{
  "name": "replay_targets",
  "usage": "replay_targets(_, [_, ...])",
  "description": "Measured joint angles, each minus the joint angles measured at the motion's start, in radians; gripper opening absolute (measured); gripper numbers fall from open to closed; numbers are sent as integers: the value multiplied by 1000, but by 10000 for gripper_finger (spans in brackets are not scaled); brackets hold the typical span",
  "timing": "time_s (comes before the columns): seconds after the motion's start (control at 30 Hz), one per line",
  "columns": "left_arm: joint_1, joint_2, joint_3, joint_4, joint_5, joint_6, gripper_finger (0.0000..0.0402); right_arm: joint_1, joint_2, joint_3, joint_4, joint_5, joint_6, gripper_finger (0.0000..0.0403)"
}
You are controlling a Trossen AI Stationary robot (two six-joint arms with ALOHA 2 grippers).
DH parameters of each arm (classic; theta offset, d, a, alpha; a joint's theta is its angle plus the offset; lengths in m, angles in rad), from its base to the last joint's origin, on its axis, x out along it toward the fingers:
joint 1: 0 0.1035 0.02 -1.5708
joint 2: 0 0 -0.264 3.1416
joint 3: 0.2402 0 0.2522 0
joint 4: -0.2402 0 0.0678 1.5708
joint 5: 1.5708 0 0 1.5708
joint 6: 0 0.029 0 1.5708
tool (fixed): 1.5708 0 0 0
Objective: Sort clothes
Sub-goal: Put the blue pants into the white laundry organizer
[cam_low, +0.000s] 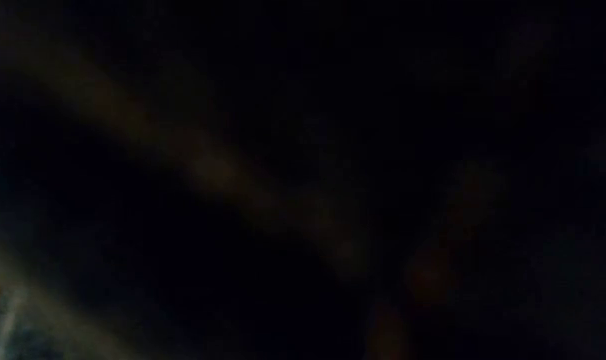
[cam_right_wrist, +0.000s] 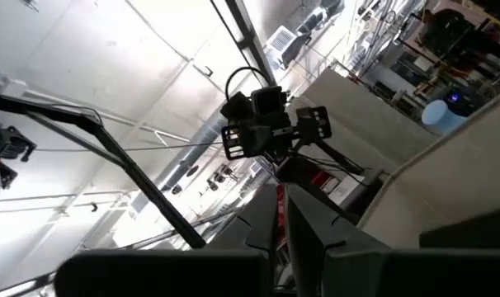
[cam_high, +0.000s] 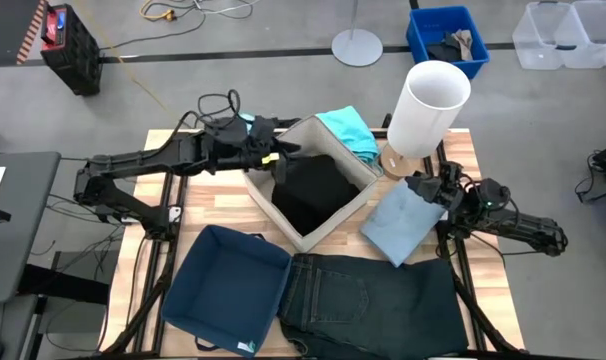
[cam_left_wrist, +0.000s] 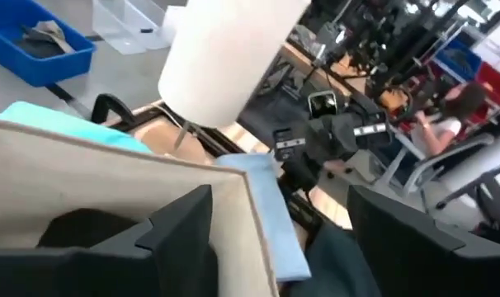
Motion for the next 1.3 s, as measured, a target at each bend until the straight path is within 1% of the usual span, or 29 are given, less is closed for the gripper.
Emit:
replay_targets(0.07, [-4, 0, 0, 39, -1, -5, 263, -1, 0, 8, -1, 3, -5, 47])
replay_targets(0.17, [-10, 1, 0, 172, -3, -2, 249, -1, 0, 24, 0, 4, -6, 47])
replay_targets(0.23, [-10, 0, 1, 262, -17, -9, 241, -1, 0, 34, -1, 4, -9, 47])
replay_targets(0.3, [-8, 0, 1, 305, -42, -15, 233, 0, 0, 46, 0, 4, -21, 47])
replay_targets(0.4, [-8, 0, 1, 298, -90, -21, 223, 0, 0, 68, -1, 4, -56, 49])
replay_targets(0.6, [-32, 0, 1, 302, -108, -40, 207, 0, 6, 139, -8, 4, -128, 71])
replay_targets(0.67, [-59, 0, 0, 301, -165, -23, 202, 0, 21, 161, -11, 3, -128, 83])
replay_targets(0.73, [-88, 0, 0, 306, -243, -6, 194, 1, 52, 185, -12, -12, -128, 95])
replay_targets(0.8, [-104, 0, 0, 312, -290, 0, 187, 1, 96, 211, -13, -32, -128, 108])
replay_targets(1.0, [-139, 0, 0, 318, -344, -25, 174, 1, 270, 291, -20, -113, -196, 142])
replay_targets(1.13, [-167, 0, 0, 314, -405, -11, 173, 1, 365, 352, -22, -174, -233, 154])
replay_targets(1.23, [-172, 0, 0, 287, -414, -5, 173, 1, 424, 406, -77, -222, -243, 157])
replay_targets(1.3, [-172, 0, 0, 249, -411, -7, 173, 2, 460, 449, -136, -252, -280, 158])
